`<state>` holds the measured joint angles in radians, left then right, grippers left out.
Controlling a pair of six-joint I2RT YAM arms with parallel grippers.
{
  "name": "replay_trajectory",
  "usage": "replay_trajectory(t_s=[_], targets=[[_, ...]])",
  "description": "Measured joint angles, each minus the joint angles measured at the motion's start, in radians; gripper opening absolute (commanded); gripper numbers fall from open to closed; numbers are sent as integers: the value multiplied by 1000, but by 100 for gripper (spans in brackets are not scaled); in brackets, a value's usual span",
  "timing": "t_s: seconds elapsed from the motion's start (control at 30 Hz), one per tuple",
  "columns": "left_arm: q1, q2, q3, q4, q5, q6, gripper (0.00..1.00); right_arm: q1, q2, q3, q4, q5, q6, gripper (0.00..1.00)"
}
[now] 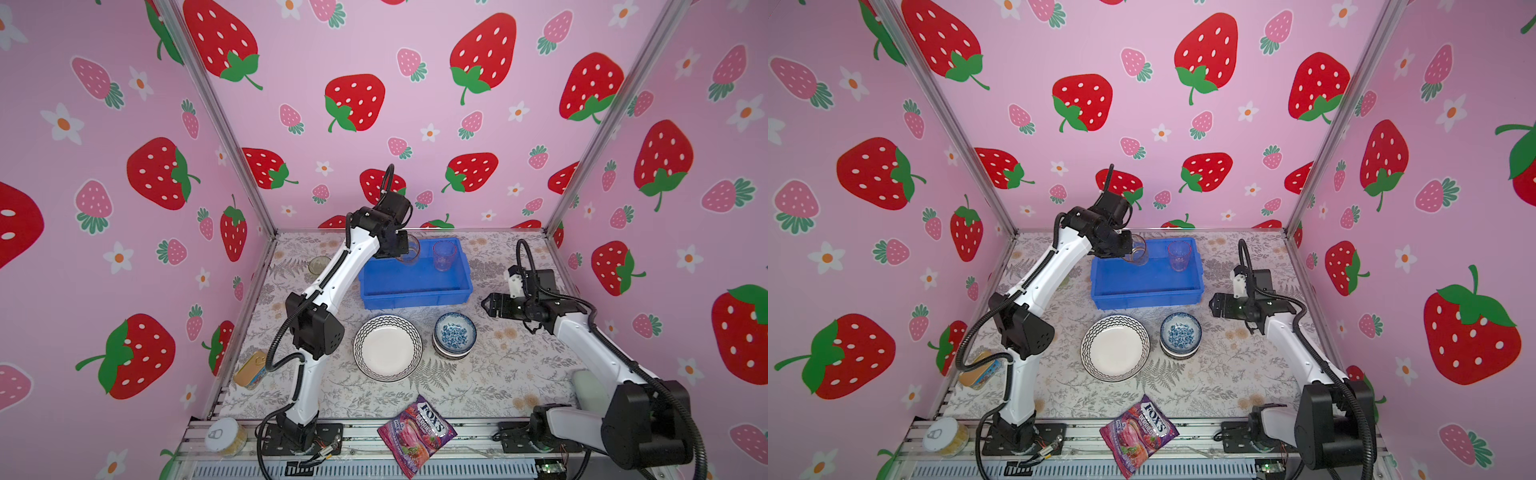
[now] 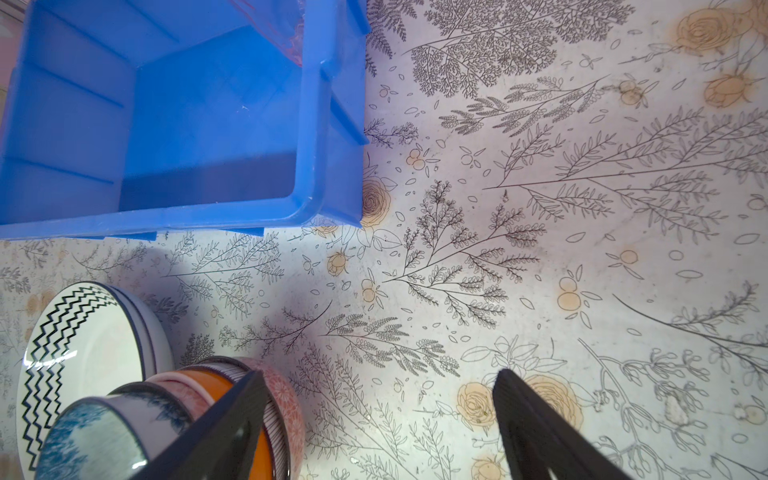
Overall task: Place the mixed dishes into the plastic bin
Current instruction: 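Carry the amber tumbler with the left gripper over the blue bin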
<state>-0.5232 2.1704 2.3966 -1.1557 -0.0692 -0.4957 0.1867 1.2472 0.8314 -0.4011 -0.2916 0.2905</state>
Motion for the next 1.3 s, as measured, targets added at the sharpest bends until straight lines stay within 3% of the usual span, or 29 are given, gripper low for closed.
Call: replay_trajectory(t_s=[0.3, 0.63, 0.77, 0.93, 1.3], targets=[[-25, 94, 18, 147, 78, -7, 0, 0, -14, 4, -28, -1, 1, 88], [-28, 112, 2, 262, 89, -19, 0, 0, -13, 30, -31, -2, 3, 87], [-29, 112, 0, 264, 86, -21, 0, 0, 2, 66, -42, 3, 6, 73], [-29, 112, -19, 246, 65, -32, 0, 19, 56, 184, -74, 26, 6, 58], [-56, 53, -125, 126, -15, -134, 0, 228, 264, 570, -97, 117, 23, 60]])
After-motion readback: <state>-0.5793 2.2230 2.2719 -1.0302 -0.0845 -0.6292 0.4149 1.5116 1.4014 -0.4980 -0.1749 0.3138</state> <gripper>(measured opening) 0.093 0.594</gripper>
